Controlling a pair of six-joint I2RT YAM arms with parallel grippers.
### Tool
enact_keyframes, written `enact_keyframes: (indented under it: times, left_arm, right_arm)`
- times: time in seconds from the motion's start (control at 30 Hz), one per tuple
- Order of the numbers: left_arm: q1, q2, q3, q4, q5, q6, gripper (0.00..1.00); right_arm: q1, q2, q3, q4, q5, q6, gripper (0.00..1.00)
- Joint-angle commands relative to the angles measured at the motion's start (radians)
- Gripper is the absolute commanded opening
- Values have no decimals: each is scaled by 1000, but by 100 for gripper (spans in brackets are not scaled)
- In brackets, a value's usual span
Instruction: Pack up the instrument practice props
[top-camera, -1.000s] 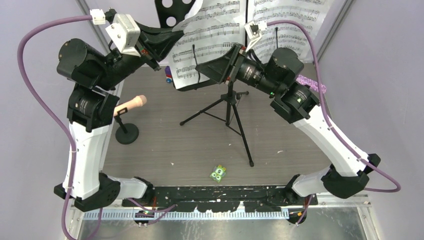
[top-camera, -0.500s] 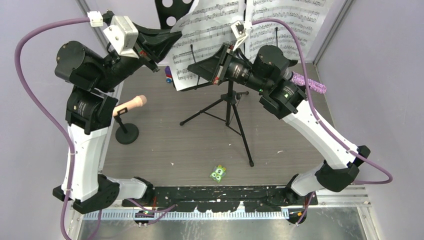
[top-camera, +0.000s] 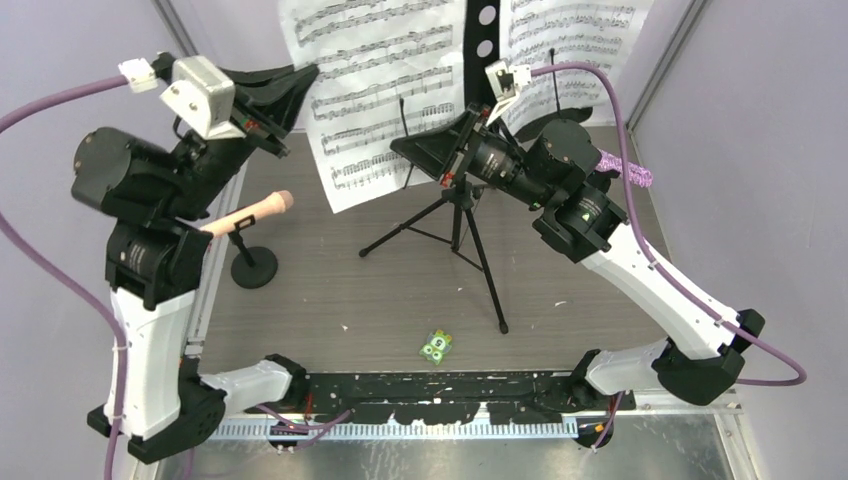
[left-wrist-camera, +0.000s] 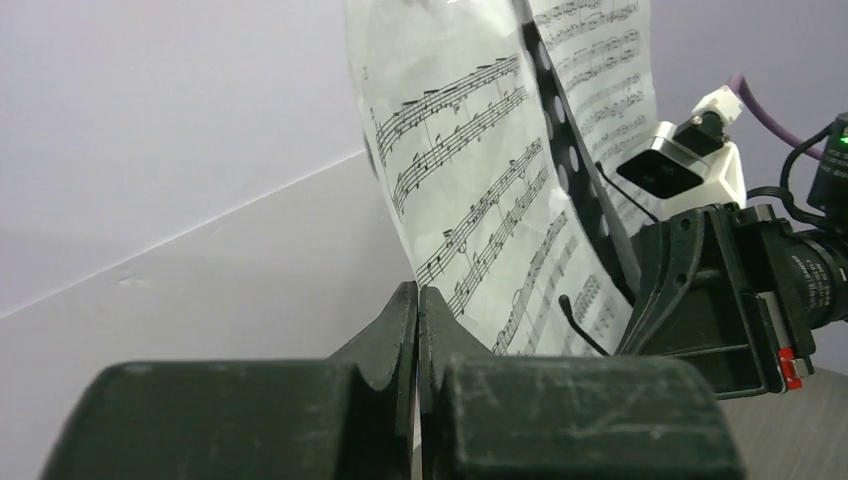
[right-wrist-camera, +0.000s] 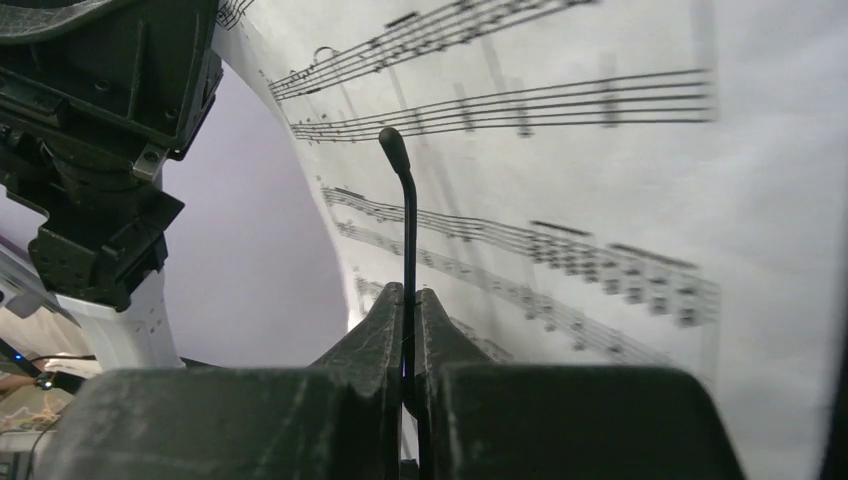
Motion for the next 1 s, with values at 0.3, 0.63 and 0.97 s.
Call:
enact_keyframes:
  times: [0.3, 0.63, 0.97]
  left_arm:
    - [0, -234, -100, -82, -321, 98, 0]
    - [-1, -409, -182, -393, -650, 8, 0]
    - [-1, -513, -458, -599, -698, -217, 0]
  right_arm:
    - [10, -52, -19, 86, 0, -58, 1]
    - [10, -60, -51, 100, -10, -62, 0]
    - [10, -71, -82, 112, -16, -66, 1]
